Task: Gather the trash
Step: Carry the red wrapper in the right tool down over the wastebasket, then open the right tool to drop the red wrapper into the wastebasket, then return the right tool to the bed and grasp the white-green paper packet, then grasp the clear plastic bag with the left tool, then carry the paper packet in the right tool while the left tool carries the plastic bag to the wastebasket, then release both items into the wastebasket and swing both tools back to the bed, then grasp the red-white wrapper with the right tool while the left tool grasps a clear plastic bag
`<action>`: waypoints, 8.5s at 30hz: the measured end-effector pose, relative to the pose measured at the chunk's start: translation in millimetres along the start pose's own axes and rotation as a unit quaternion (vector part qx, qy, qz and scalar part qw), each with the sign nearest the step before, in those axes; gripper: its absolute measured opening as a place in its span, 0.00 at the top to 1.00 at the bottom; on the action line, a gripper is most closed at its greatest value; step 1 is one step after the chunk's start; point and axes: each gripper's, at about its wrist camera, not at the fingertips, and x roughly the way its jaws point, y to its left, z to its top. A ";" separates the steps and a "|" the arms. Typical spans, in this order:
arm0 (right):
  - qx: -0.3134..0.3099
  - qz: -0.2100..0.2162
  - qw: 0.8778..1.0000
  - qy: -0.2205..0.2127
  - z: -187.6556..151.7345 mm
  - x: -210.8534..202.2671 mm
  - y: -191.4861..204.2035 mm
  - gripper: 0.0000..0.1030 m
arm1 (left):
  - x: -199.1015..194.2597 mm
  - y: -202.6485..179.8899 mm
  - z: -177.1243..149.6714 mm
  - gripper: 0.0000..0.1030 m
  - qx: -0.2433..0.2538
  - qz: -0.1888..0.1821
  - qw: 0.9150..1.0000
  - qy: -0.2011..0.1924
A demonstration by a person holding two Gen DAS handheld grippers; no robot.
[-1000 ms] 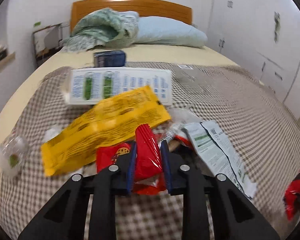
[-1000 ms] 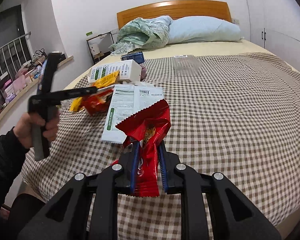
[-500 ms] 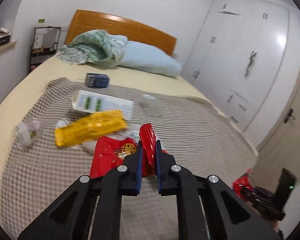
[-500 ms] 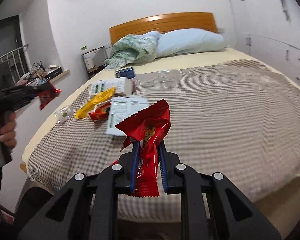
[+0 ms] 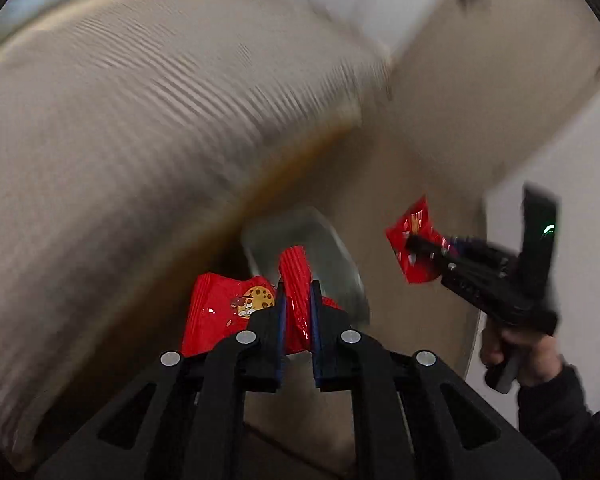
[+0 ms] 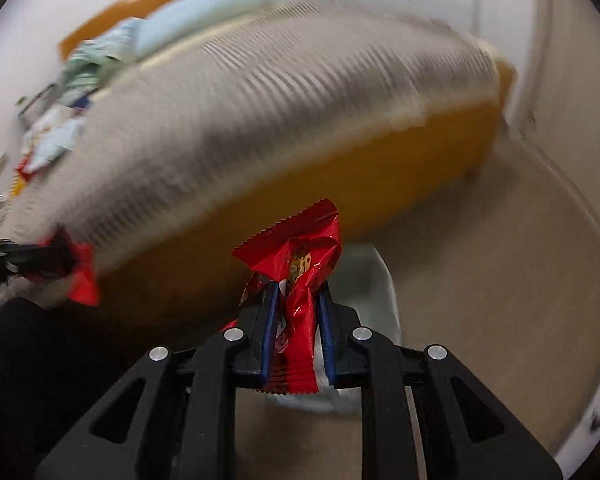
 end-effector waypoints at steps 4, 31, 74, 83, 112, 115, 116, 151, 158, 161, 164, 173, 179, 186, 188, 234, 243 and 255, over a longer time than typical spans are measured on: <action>0.041 -0.006 0.998 0.041 -35.8 39.5 -40.3 0.81 | 108.8 -28.6 29.8 0.93 0.003 -0.009 0.996 0.093; 0.065 -0.034 0.991 0.109 -6.1 260.7 -66.4 0.24 | 104.9 2.9 53.1 0.15 0.027 0.082 0.996 0.023; 0.002 0.293 0.956 -0.004 136.8 26.6 338.3 0.24 | -267.5 340.4 -132.6 0.07 -0.333 0.254 0.848 -0.325; 0.080 0.304 0.948 0.044 184.4 113.1 387.9 0.56 | -251.5 347.6 -134.1 0.07 -0.344 0.219 0.858 -0.313; -0.237 0.121 0.964 -0.027 154.6 52.9 335.1 0.13 | -230.9 343.6 -127.4 0.07 -0.316 0.250 0.879 -0.257; -0.291 0.169 0.941 0.043 171.4 84.3 356.4 0.13 | -231.5 344.8 -127.3 0.07 -0.315 0.253 0.879 -0.254; -0.298 0.165 0.938 0.062 168.4 95.5 359.8 0.13 | -231.7 345.1 -127.5 0.07 -0.316 0.253 0.878 -0.255; -0.082 0.098 0.991 -0.039 132.6 -13.3 150.5 0.89 | -159.8 338.5 30.2 0.71 -0.213 0.199 0.933 -0.210; -0.051 0.082 0.994 -0.044 105.1 -33.5 104.9 0.89 | -173.5 213.6 10.2 0.71 -0.126 0.152 0.956 -0.219; -0.028 0.049 0.998 -0.019 75.7 -28.0 62.6 0.89 | -145.2 152.0 6.9 0.71 -0.090 0.114 0.971 -0.188; -0.005 0.011 0.999 0.030 32.6 0.6 15.5 0.89 | -106.0 93.1 2.8 0.71 -0.057 0.065 0.984 -0.156; -0.020 -0.046 0.978 0.204 -70.7 187.5 -33.5 0.83 | 13.7 11.7 0.5 0.71 0.010 0.045 0.998 -0.034; 0.027 -0.008 0.935 0.354 -121.9 286.5 -40.7 0.38 | 52.0 15.9 9.2 0.71 -0.002 0.053 0.999 0.004; 0.037 0.021 0.966 0.255 -96.8 202.2 -44.1 0.28 | 125.3 -5.2 20.0 0.71 0.027 0.062 0.996 0.056; 0.049 0.012 0.974 0.220 -87.9 166.8 -54.9 0.28 | 150.4 -13.1 21.8 0.71 0.041 0.063 0.995 0.072; -0.132 -0.061 0.988 -0.050 59.2 -88.9 128.4 0.28 | -168.7 103.0 -34.3 0.27 -0.081 0.131 0.950 -0.271; -0.169 0.110 0.978 -0.042 86.0 -31.2 328.6 0.28 | -273.3 256.5 -142.9 0.19 -0.232 0.333 0.830 -0.383; -0.151 0.211 0.965 -0.024 157.7 71.4 565.3 0.29 | -321.6 386.2 -202.9 0.19 -0.373 0.326 0.767 -0.407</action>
